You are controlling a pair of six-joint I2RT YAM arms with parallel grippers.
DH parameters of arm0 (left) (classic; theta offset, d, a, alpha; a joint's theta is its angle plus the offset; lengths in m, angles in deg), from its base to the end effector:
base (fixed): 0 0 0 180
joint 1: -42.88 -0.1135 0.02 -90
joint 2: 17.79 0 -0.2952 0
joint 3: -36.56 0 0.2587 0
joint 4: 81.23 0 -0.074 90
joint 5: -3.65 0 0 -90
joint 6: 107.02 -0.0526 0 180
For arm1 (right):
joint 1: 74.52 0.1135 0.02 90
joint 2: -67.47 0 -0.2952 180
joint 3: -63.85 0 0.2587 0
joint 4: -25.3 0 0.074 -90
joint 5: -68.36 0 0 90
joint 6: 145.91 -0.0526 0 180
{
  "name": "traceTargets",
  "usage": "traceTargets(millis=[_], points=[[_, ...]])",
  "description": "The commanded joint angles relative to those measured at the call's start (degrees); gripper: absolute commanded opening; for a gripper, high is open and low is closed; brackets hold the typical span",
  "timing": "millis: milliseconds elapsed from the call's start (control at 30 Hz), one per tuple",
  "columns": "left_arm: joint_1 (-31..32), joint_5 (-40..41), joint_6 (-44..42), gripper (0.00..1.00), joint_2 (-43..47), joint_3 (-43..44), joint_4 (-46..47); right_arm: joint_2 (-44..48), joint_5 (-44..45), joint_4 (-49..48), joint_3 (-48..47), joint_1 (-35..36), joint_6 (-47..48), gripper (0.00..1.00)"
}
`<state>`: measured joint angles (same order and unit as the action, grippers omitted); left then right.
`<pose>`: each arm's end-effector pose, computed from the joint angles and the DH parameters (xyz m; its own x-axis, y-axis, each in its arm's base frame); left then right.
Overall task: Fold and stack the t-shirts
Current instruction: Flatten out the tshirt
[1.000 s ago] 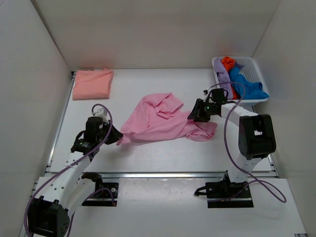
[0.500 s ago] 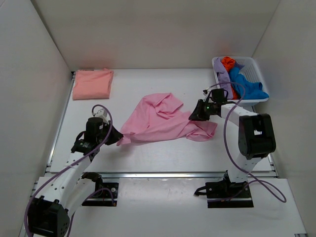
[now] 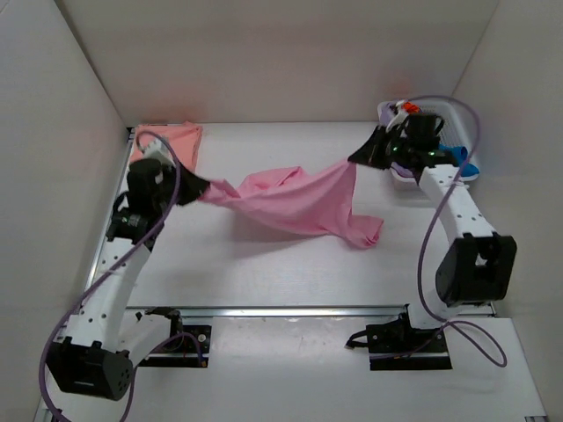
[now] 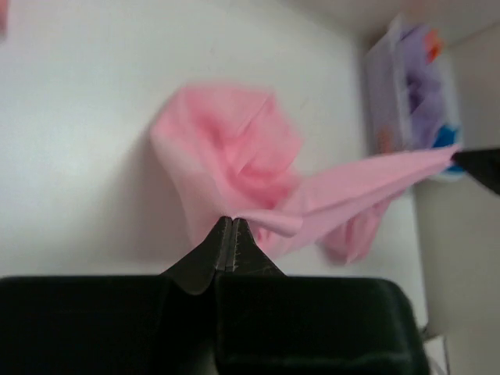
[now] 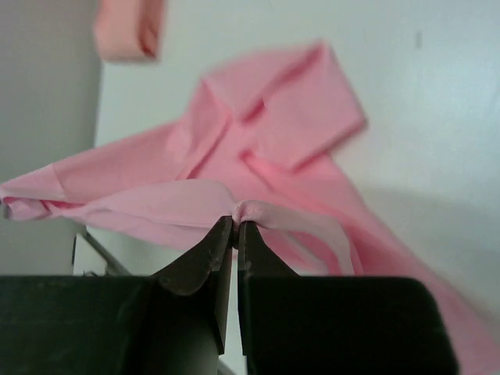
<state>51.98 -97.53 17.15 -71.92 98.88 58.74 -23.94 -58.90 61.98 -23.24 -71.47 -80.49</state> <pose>0.2055 -0.0433 0.3233 -0.6095 -0.4604 -0.6454 -0.0296 0.8268 -0.5618 0.3705 0.0516 0.3131 -0.8032 0.2887 -0.5211 -0.1809 0.7152 0.6751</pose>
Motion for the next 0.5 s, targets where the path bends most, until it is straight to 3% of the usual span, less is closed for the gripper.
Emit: traceTargets(millis=[0,67,167,467], points=[[-2.0,1.2,-0.3,0.00,-2.8,17.7,4.0,9.8,1.3,1.6,-10.7,-1.8,-0.2,0.00],[-1.7,2.2,-1.4,0.00,-4.8,28.3,2.3,14.1,1.1,3.0,-14.8,-4.1,0.1,0.00],[-1.7,4.9,-1.8,0.00,-4.6,36.6,1.4,19.8,3.1,5.6,-20.0,-6.2,3.6,0.00],[2.2,11.1,-2.0,0.00,0.9,47.3,-1.1,32.1,7.8,7.5,-27.7,-8.9,7.0,0.00]])
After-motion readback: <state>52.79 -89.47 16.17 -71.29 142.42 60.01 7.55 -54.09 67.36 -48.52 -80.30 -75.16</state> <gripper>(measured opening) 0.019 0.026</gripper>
